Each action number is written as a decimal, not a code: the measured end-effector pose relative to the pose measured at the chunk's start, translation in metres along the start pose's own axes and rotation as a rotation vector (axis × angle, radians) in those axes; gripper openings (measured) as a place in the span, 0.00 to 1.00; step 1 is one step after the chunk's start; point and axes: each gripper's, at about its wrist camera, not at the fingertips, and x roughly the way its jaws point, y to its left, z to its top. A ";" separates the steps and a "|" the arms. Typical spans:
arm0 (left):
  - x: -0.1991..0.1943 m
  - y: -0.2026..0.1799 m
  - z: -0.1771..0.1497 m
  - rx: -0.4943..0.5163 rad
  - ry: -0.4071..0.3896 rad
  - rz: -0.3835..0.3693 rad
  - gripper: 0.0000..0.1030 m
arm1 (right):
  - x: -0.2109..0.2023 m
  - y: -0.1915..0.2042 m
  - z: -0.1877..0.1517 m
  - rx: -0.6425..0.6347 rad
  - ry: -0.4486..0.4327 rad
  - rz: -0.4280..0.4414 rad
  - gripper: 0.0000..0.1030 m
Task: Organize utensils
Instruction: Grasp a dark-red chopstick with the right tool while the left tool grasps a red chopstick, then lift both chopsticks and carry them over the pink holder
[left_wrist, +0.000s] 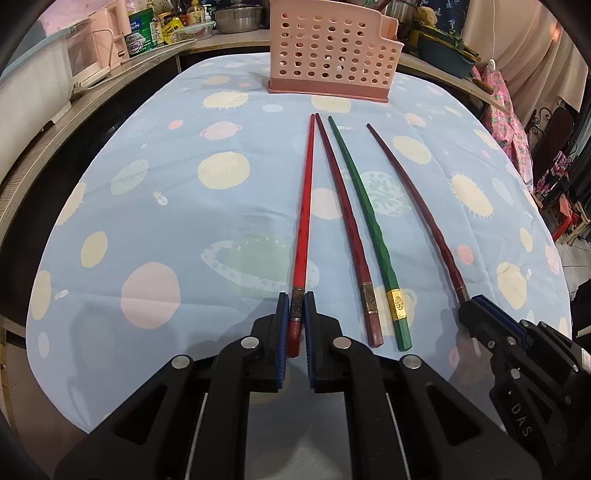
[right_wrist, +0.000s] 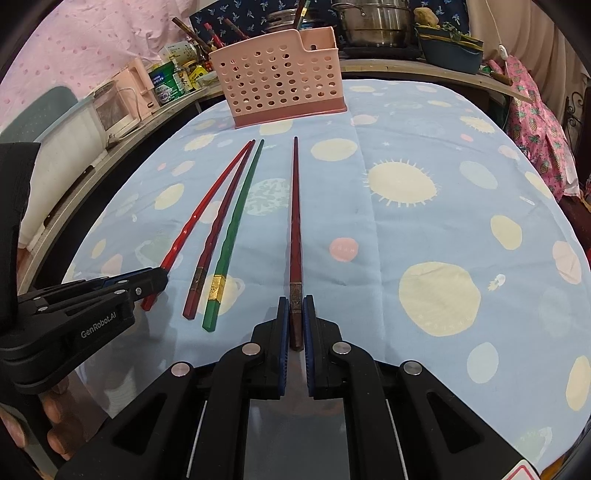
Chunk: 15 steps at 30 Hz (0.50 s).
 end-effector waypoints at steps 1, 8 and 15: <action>-0.001 0.001 0.000 -0.002 0.000 -0.003 0.07 | -0.002 0.000 0.000 0.000 -0.004 0.000 0.07; -0.020 0.010 0.010 -0.031 -0.030 -0.015 0.07 | -0.021 -0.007 0.014 0.031 -0.050 0.017 0.07; -0.052 0.024 0.033 -0.074 -0.103 -0.034 0.07 | -0.053 -0.011 0.041 0.043 -0.145 0.026 0.07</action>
